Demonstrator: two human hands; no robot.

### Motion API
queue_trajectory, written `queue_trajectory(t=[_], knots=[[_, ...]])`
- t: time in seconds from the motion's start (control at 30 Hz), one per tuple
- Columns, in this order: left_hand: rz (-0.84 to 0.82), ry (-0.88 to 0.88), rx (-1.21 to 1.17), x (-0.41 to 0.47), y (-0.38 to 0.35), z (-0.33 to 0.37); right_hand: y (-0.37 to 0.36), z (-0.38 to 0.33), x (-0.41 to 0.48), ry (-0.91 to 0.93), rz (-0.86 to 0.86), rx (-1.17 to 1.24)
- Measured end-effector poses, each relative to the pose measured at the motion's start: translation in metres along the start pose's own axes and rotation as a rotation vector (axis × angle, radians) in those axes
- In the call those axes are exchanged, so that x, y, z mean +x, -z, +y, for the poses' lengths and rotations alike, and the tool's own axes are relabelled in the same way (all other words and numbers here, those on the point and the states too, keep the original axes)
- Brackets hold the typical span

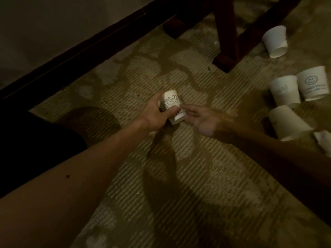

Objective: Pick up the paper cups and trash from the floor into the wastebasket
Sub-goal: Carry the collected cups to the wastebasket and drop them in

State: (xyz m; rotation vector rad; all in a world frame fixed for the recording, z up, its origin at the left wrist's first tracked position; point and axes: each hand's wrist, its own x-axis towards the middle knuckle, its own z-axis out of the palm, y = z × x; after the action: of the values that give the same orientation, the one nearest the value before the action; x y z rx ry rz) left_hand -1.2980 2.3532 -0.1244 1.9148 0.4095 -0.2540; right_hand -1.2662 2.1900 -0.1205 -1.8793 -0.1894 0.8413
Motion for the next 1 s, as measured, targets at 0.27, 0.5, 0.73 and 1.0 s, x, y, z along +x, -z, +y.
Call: queue_trajectory(t=[0.27, 0.5, 0.73, 1.0], knots=[[-0.028, -0.195, 0.045, -0.017, -0.046, 0.016, 0.011, 0.015, -0.034, -0.097, 0.212, 0.321], [-0.296, -0.226, 0.035, -0.066, -0.091, 0.069, 0.055, 0.042, -0.116, -0.147, 0.318, 0.525], [-0.499, -0.179, 0.12, -0.119, -0.142, 0.123, 0.092, 0.074, -0.209, -0.131, 0.318, 0.762], [-0.58, -0.06, 0.08, -0.145, -0.23, 0.139, 0.118, 0.118, -0.278, -0.198, 0.345, 0.85]])
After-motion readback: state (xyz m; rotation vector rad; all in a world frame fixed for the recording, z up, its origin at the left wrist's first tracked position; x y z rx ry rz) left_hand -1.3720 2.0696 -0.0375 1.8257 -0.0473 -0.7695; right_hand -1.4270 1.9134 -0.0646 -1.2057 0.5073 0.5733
